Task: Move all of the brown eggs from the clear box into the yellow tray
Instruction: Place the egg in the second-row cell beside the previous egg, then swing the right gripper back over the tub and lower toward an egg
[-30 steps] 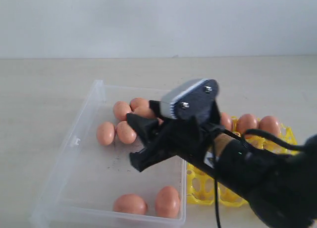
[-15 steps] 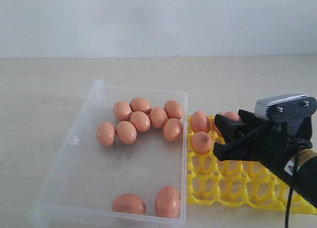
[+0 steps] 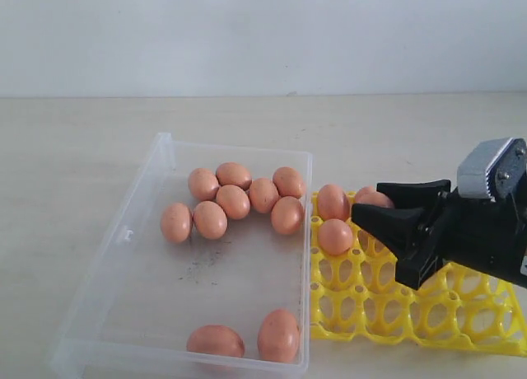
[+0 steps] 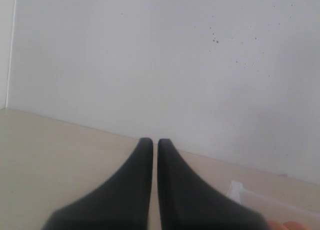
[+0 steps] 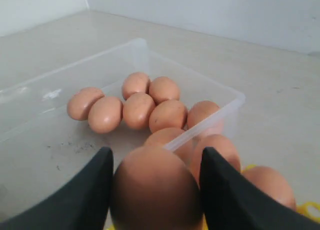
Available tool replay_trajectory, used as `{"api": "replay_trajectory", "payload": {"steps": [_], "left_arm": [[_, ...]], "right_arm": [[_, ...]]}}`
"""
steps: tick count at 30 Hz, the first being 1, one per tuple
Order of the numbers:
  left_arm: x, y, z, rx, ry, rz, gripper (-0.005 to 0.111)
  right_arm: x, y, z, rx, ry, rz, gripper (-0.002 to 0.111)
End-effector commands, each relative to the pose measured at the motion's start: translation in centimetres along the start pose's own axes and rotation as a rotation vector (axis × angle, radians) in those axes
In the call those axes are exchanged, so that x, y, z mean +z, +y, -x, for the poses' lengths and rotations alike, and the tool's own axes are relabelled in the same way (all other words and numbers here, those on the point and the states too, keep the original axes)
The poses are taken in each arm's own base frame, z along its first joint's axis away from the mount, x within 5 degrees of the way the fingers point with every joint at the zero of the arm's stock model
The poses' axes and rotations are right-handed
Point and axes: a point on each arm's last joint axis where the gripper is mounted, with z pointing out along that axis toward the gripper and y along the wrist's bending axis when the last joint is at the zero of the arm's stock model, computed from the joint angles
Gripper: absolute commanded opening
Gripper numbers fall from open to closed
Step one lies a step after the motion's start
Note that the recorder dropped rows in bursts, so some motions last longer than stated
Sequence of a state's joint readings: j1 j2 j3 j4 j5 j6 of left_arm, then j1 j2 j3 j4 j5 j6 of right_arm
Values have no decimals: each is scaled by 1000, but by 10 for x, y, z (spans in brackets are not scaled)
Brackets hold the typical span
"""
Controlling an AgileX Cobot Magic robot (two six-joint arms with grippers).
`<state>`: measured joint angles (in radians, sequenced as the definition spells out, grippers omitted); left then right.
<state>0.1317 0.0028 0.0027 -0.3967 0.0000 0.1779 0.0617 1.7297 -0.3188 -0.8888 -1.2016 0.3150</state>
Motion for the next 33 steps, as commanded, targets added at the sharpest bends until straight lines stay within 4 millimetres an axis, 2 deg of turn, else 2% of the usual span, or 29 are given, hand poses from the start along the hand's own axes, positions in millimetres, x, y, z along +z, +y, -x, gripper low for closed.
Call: {"api": "replay_trajectory", "payload": {"steps": [1,7,12,23,27,29,31,33], "left_arm": [[0,0,1,4,-5,-5,4],[0,0,1,4,-5,-5,4],[0,0,1,4,-5,-5,4],[0,0,1,4,-5,-5,4],[0,0,1,4,-5,-5,4],[0,0,1,4,-5,-5,4],[0,0,1,4,-5,-5,4],[0,0,1,4,-5,-5,4]], "right_arm": [[6,-6,1,-15,-13,24,0],[17,-16,-22,-11,47,30,0],[24,-24,-33,-26,70,14,0],[29,-34,-41,-65,179,-23,0],[28,-39,-42,15,186,-78,1],[28,-39,-42,15,184,-78,9],[28,-39,-42,15,184,-78,23],[28,-39,-42,13,185,-78,42]]}}
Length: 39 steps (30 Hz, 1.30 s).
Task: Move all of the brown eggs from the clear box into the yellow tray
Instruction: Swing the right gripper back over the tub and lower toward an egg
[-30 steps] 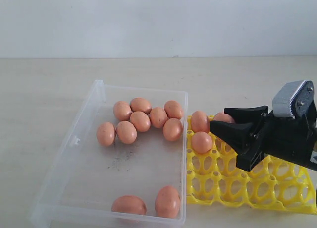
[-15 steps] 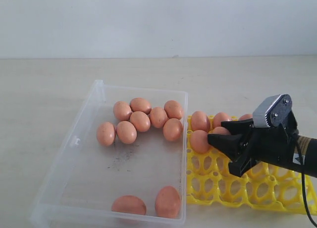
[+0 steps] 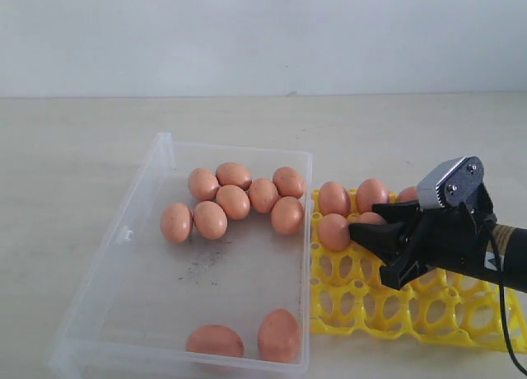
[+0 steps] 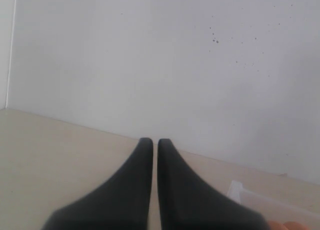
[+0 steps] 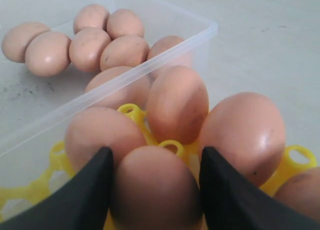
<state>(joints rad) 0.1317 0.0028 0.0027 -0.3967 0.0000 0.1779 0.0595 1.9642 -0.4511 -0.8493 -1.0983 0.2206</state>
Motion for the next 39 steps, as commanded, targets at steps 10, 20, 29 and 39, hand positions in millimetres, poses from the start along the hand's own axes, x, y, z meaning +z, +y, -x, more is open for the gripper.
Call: {"api": "replay_trajectory", "payload": {"steps": [10,20,29,39], "left_arm": [[0,0,1,4,-5,-5,4],[0,0,1,4,-5,-5,4],[0,0,1,4,-5,-5,4],[0,0,1,4,-5,-5,4]], "right_arm": [[-1,-3,13,61,-133,-14,63],[-14,12,55,59,-228,87,55],[8,98,70,-392,5,336,0],[58,163,121,-805,427,7,0]]}}
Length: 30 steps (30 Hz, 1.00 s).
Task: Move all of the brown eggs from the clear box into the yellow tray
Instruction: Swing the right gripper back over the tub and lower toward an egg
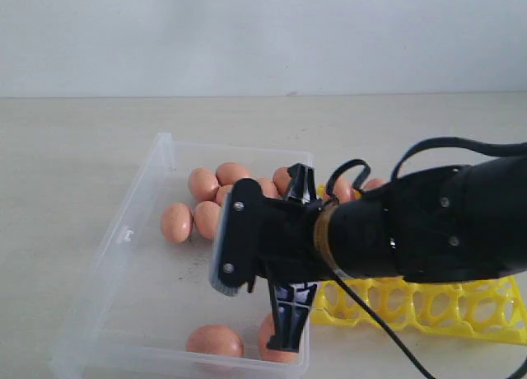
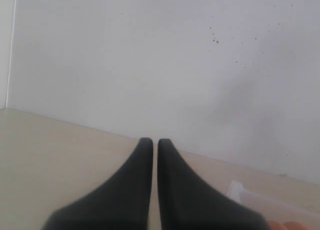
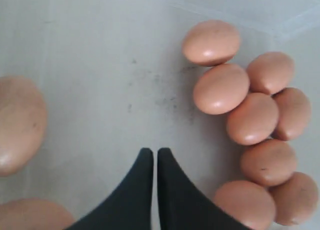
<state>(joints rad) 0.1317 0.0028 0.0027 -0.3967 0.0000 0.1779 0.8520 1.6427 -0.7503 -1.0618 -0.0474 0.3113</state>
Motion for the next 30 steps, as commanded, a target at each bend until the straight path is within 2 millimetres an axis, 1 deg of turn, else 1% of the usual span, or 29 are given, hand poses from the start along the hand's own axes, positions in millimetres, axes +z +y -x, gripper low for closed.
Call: {"api": "replay_trajectory", "payload": {"steps": [1,3,5,6,9,10,13,18,19,20,22,24,25,27,30], "left_arm": [[0,0,1,4,-5,-5,4],[0,0,1,4,-5,-5,4],[0,0,1,4,-5,-5,4],[0,0,1,4,-5,-5,4],[0,0,1,4,-5,-5,4],[0,0,1,4,-5,-5,4],[0,0,1,4,-5,-5,4],[0,0,1,4,-5,-5,4],[0,0,1,4,-5,-5,4],[0,0,1,4,-5,-5,4],[0,0,1,4,-5,-5,4],[0,0,1,4,-5,-5,4],[0,0,1,4,-5,-5,4],[0,0,1,4,-5,-5,4],[0,0,1,4,-5,-5,4]], "right_arm": [[-10,-30,34,184,125,-185,2],[-16,-45,43,413,155,-241,5],[-21,-58,51,582,217,-263,5],[-22,-63,54,635,271,-250,5],[-17,-69,54,675,465,-126,5],[-14,-72,54,706,499,-96,5],[-2,-90,48,863,546,-41,5],[24,-124,22,1108,529,-5,7],[28,-128,19,1131,528,-1,9],[31,-133,14,1151,529,1,14],[39,-138,9,1196,525,12,27],[48,-139,4,1239,532,37,43],[52,-138,1,1255,544,48,47],[61,-137,-1,1281,556,73,50],[72,-135,-5,1285,585,84,47]]}}
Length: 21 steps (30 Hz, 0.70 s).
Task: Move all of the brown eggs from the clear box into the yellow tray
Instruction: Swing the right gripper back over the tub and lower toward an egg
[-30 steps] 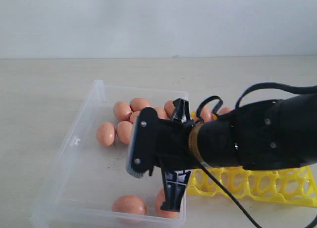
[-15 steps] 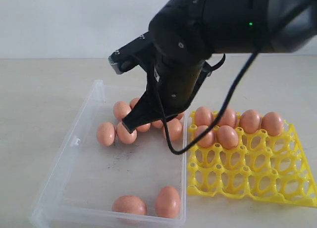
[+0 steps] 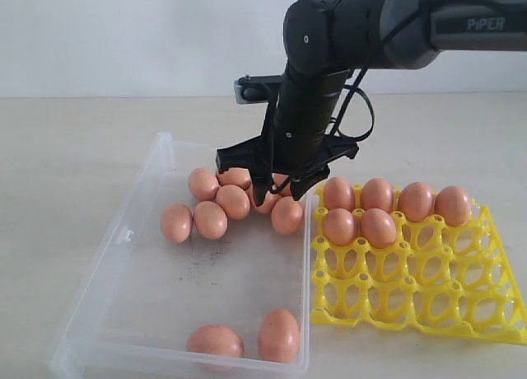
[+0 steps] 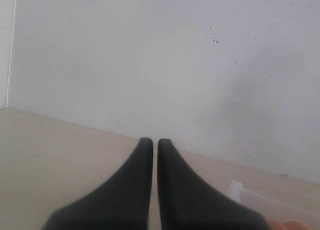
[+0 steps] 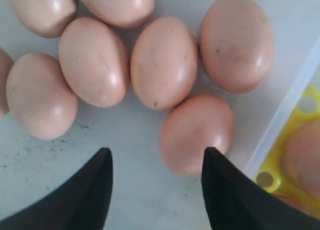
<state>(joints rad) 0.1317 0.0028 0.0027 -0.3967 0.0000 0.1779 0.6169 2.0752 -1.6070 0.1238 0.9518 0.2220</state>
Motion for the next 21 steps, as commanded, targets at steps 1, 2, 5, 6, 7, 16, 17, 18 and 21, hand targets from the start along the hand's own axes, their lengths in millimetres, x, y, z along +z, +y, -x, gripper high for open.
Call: {"api": "replay_trajectory", "payload": {"steps": [1,2,5,6,7,16,17,18,21], "left_arm": [[0,0,1,4,-5,-5,4],[0,0,1,4,-5,-5,4],[0,0,1,4,-5,-5,4],[0,0,1,4,-5,-5,4],[0,0,1,4,-5,-5,4],[0,0,1,4,-5,-5,4],[0,0,1,4,-5,-5,4],[0,0,1,4,-5,-5,4],[0,0,1,4,-5,-5,4]], "right_arm": [[14,-2,6,29,32,5,46],[17,-3,7,34,35,1,46],[21,-9,11,78,35,-9,46],[20,-12,12,86,34,-12,46],[20,-13,12,88,31,-23,46],[20,-22,9,93,59,-123,46],[19,-23,10,99,54,-131,46],[19,-24,10,102,50,-142,46],[19,-24,10,107,47,-144,46]]}}
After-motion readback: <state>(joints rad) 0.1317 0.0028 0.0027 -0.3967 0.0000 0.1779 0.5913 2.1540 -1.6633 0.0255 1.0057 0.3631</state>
